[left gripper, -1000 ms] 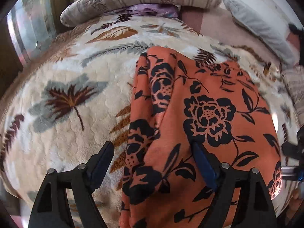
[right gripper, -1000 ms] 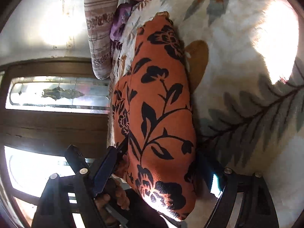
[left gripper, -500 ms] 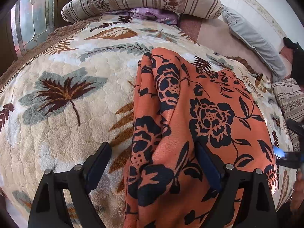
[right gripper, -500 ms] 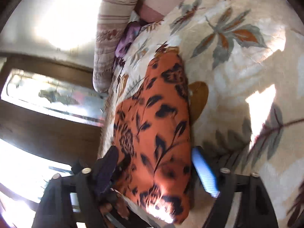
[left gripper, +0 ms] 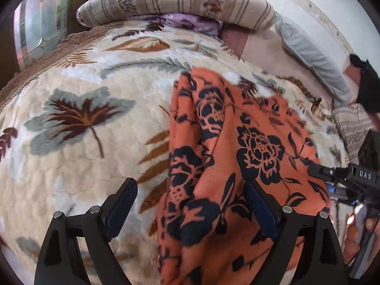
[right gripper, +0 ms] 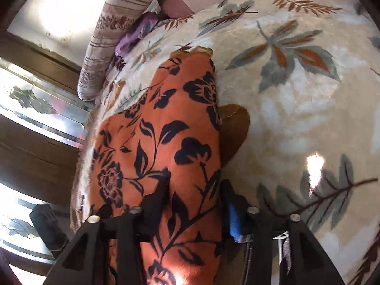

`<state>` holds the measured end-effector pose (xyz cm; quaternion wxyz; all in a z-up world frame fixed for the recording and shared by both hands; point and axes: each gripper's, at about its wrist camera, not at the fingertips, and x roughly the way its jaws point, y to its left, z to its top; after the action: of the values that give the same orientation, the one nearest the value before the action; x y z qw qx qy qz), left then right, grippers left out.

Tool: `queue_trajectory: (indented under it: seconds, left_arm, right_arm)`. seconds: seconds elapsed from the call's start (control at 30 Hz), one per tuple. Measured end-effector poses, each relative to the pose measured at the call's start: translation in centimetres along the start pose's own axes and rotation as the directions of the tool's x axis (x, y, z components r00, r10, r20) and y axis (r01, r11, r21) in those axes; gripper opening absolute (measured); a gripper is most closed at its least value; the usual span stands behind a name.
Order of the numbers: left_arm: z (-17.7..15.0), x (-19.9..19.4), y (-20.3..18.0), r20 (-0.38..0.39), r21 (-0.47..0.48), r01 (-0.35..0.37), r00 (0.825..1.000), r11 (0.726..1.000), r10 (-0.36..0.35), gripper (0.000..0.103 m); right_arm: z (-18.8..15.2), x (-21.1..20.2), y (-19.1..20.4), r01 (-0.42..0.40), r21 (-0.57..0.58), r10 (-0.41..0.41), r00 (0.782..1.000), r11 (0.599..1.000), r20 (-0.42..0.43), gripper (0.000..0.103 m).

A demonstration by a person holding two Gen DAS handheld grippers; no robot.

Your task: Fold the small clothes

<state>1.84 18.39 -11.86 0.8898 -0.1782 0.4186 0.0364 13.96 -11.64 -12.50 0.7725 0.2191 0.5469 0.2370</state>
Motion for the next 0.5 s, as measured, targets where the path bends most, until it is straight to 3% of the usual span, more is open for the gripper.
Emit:
queue_trajectory:
  seconds: [0.07,0.13,0.2,0.27,0.33,0.4,0.43,0.47,0.5]
  left_arm:
    - [0.2,-1.1,0.4,0.025,-0.005,-0.007,1.000,1.000,0.007,0.092]
    - [-0.7,0.1,1.3,-0.056,-0.001,-0.088,0.995,0.996,0.087,0.089]
    - [-1.5,0.8,2.3,-0.065,-0.045,-0.051,0.997,0.998,0.048,0.089]
    - [-1.0,0.2,1.3,-0.062,-0.013,-0.083,0.995,0.996,0.082,0.089]
    - [-1.3,0.3,1.0,-0.058,0.007,-0.094,0.994,0.996,0.095,0.089]
    - [-1.5,0.5,1.5,-0.062,-0.030,-0.074,0.995,0.997,0.072,0.090]
    - [-1.4,0.6,1.5,-0.065,-0.029,-0.077,0.995,0.997,0.075,0.090]
    - [-1.4,0.7,1.3,-0.063,-0.020,-0.085,0.994,0.996,0.084,0.090]
    - [-1.5,0.7,1.3,-0.061,-0.011,-0.092,0.994,0.996,0.092,0.090]
  right_arm:
    - [-0.1,-1.3,0.6,-0.034,-0.021,0.034,0.999,0.999,0.013,0.066]
    - [0.0,-2.6,0.8,-0.060,-0.026,0.062,0.997,0.998,0.053,0.066]
    - [0.8,-3.1,0.5,-0.099,0.008,0.098,0.992,0.995,0.075,0.067]
    - [1.2,-3.6,0.5,-0.152,0.033,0.149,0.986,0.988,0.079,0.068]
    - [1.7,-4.9,0.7,-0.224,0.022,0.221,0.971,0.974,0.094,0.068]
    - [2.4,-4.7,1.8,-0.352,0.022,0.350,0.934,0.936,0.076,0.071]
    - [2.9,-4.0,2.1,-0.398,0.037,0.395,0.916,0.917,0.062,0.078]
    - [3.0,-3.2,1.4,-0.419,0.060,0.416,0.908,0.906,0.048,0.087]
    - [3.6,-1.5,0.7,-0.391,0.084,0.390,0.920,0.917,0.031,0.088]
